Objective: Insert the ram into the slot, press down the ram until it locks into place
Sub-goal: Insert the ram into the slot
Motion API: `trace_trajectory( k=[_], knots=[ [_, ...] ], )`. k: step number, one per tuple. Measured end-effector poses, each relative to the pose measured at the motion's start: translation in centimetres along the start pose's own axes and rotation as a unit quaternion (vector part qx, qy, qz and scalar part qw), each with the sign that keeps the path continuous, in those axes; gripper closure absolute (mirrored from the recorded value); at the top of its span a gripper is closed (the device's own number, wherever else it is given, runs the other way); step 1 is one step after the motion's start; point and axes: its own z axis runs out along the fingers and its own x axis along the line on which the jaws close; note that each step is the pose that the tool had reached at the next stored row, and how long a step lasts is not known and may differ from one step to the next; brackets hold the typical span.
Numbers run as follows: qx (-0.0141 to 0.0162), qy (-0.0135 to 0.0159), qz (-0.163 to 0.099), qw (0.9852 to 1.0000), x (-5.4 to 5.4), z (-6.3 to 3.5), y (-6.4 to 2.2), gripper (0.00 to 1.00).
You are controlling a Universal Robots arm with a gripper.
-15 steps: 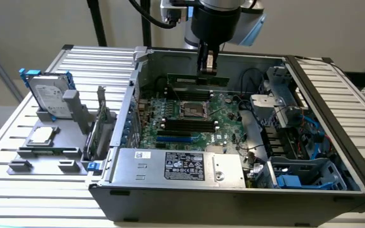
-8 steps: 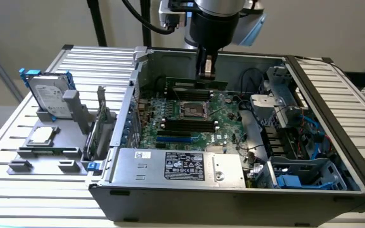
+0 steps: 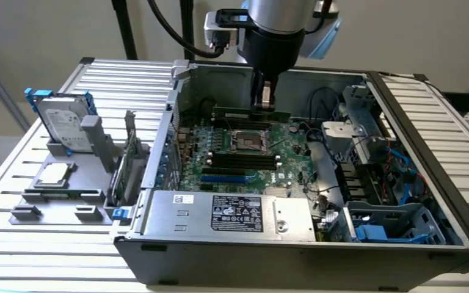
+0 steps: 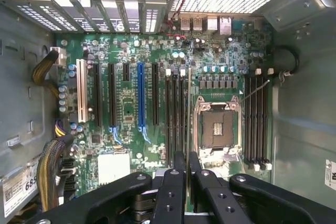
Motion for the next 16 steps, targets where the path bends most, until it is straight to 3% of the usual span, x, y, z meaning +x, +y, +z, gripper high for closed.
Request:
trace_trajectory(
  k=[16],
  knots=[
    [0.0000, 0.0002, 0.000, 1.0000, 0.4, 2.88, -0.06, 0.86]
  ],
)
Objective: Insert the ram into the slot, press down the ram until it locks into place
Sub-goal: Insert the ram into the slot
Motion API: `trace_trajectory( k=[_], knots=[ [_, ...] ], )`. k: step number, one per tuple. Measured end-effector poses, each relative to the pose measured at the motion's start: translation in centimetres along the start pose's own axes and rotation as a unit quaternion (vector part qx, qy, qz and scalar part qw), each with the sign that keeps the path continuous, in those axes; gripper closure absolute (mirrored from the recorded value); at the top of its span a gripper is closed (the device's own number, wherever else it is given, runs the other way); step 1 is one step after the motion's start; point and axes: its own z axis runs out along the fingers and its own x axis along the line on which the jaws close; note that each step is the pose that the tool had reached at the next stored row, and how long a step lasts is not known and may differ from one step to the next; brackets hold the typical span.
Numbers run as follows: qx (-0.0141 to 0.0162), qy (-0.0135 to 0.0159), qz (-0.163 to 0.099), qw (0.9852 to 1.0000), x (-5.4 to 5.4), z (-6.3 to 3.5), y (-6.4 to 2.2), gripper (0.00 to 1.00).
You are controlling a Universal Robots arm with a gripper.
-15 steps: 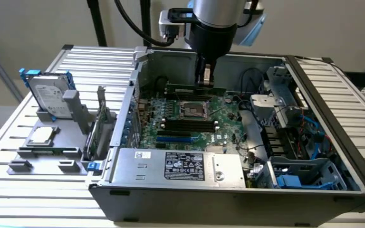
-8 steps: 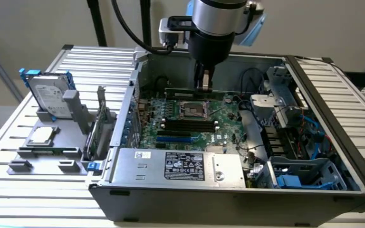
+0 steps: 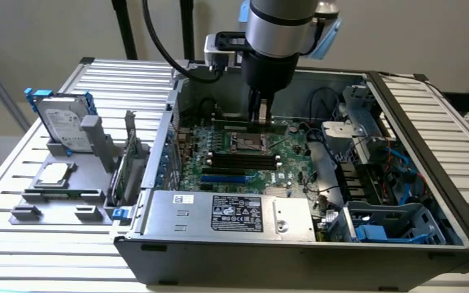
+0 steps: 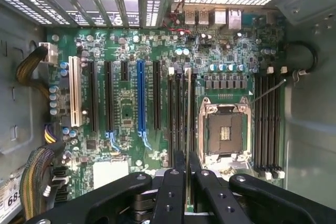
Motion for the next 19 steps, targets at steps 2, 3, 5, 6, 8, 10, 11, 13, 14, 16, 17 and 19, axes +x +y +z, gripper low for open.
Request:
trace_trajectory(
  k=[2, 3, 5, 6, 8, 10, 11, 13, 14, 16, 17, 19],
  knots=[
    [0.0001, 0.0010, 0.000, 1.0000, 0.1, 0.33, -0.02, 0.86],
    [0.0001, 0.0049, 0.000, 1.0000, 0.0, 0.38, -0.03, 0.86],
    [0.0006, 0.0158, 0.000, 0.9999, -0.1, 0.51, -0.02, 0.86],
    [0.0007, 0.0221, 0.001, 0.9998, -0.3, 0.58, -0.01, 0.86],
    [0.0010, 0.0320, 0.001, 0.9995, -0.7, 0.73, 0.00, 0.86],
    [0.0013, 0.0395, 0.001, 0.9992, -1.2, 0.92, 0.01, 0.86],
    [0.0014, 0.0421, 0.001, 0.9991, -1.4, 1.03, 0.02, 0.86],
    [0.0014, 0.0455, 0.000, 0.9990, -1.8, 1.25, 0.03, 0.86],
    [0.0014, 0.0475, 0.000, 0.9989, -1.9, 1.33, 0.03, 0.86],
    [0.0012, 0.0510, -0.002, 0.9987, -2.0, 1.53, 0.02, 0.86],
    [0.0010, 0.0520, -0.002, 0.9986, -2.0, 1.64, 0.02, 0.86],
    [0.0006, 0.0527, -0.005, 0.9986, -2.0, 1.92, 0.01, 0.86]
  ],
)
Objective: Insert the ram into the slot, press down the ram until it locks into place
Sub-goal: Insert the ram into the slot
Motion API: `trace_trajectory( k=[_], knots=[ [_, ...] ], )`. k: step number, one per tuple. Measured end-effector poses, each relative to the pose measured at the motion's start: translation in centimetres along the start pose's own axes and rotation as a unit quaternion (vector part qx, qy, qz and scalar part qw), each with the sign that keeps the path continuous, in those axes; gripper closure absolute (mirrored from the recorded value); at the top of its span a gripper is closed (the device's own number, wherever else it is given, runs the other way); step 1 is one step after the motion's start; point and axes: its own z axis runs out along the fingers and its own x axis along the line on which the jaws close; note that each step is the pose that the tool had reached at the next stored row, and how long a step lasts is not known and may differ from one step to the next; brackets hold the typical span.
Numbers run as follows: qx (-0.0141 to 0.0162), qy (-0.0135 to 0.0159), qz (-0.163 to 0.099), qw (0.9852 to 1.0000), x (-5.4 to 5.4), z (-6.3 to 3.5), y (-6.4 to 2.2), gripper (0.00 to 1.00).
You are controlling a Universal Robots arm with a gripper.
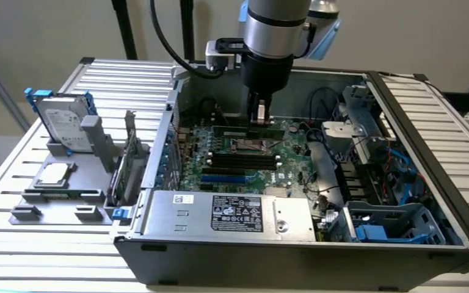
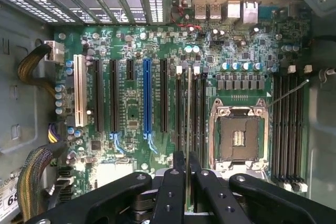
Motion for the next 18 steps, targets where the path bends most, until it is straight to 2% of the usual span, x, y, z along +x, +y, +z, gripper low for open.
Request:
trace_trajectory(
  k=[6, 13, 18],
  knots=[
    [-0.0013, 0.0003, -0.008, 1.0000, 0.0, 1.08, -0.16, 0.86],
    [-0.0083, 0.0007, -0.018, 0.9998, 0.0, 2.04, -0.27, 0.86],
    [-0.0110, 0.0008, -0.020, 0.9997, 0.2, 2.84, -0.36, 0.86]
  ],
)
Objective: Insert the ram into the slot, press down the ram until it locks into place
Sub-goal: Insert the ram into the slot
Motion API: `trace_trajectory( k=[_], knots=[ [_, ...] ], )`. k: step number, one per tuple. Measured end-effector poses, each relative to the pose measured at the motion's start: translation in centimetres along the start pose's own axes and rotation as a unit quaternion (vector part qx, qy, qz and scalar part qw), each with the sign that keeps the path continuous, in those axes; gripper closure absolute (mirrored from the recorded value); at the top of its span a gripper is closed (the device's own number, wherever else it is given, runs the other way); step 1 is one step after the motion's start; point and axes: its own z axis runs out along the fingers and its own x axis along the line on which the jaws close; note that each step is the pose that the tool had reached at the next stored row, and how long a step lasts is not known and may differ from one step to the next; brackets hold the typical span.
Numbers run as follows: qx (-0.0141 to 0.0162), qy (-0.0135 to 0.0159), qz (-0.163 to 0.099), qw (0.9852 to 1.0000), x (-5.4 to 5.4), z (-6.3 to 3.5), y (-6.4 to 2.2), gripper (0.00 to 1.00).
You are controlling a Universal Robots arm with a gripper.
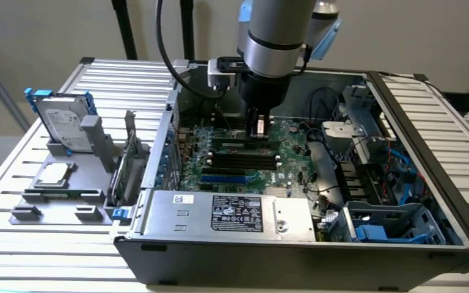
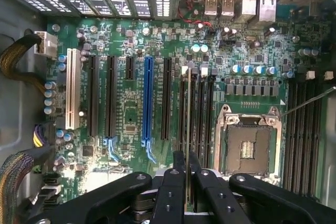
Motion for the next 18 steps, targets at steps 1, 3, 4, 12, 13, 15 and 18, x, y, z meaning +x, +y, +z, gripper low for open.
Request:
trace_trajectory(
  k=[1, 3, 4, 12, 13, 15, 18],
  knots=[
    [-0.0002, 0.0000, 0.000, 1.0000, 0.1, 0.19, -0.02, 0.86],
    [-0.0004, -0.0001, 0.000, 1.0000, 0.1, 0.55, -0.08, 0.86],
    [-0.0006, -0.0002, 0.000, 1.0000, 0.1, 0.72, -0.09, 0.86],
    [-0.0006, -0.0065, 0.000, 1.0000, 0.2, 1.94, -0.16, 0.86],
    [-0.0006, -0.0073, 0.000, 1.0000, 0.2, 2.09, -0.17, 0.86],
    [-0.0005, -0.0086, 0.000, 1.0000, 0.2, 2.36, -0.19, 0.86],
    [-0.0005, -0.0111, 0.000, 0.9999, 0.2, 2.70, -0.21, 0.86]
  ],
)
